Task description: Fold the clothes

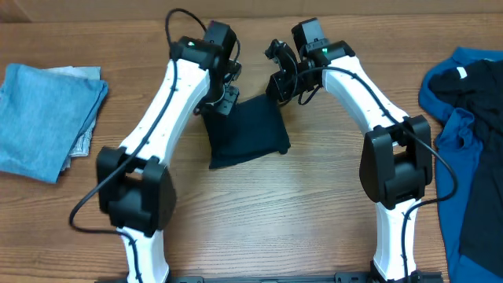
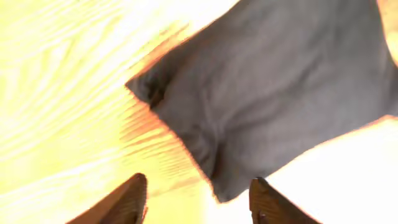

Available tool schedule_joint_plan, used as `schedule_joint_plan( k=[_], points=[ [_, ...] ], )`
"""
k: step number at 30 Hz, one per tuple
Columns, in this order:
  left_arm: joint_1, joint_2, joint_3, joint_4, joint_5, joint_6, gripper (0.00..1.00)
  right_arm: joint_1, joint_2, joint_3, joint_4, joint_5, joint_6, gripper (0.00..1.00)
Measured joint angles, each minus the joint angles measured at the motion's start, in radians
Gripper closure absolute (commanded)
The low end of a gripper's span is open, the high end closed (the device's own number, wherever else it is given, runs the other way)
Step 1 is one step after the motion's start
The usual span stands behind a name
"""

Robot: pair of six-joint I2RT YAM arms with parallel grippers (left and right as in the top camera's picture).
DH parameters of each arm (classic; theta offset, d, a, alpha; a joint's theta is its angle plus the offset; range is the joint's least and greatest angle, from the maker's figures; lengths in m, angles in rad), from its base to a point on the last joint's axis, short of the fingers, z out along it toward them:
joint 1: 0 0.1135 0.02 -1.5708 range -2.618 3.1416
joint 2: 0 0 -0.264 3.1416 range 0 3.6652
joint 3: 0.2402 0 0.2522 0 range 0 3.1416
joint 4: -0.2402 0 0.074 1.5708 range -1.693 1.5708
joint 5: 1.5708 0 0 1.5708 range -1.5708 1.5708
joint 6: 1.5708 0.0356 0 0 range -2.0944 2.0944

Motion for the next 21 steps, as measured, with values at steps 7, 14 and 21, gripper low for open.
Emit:
schedule_joint_plan(
  k=[7,14,21],
  points=[
    [-0.082,-0.021,-0.107,0.037,0.021,0.381,0.03,-0.142,0.000,0.053,-0.230,-0.013,0.014,0.85],
    [-0.225,-0.019,-0.161,0.290,0.045,0.336,0.03,-0.462,0.000,0.054,-0.319,0.017,0.019,0.85],
    [-0.285,-0.019,-0.162,0.376,-0.057,-0.150,0.07,-0.613,0.000,0.054,-0.341,0.021,0.019,0.85]
  ],
)
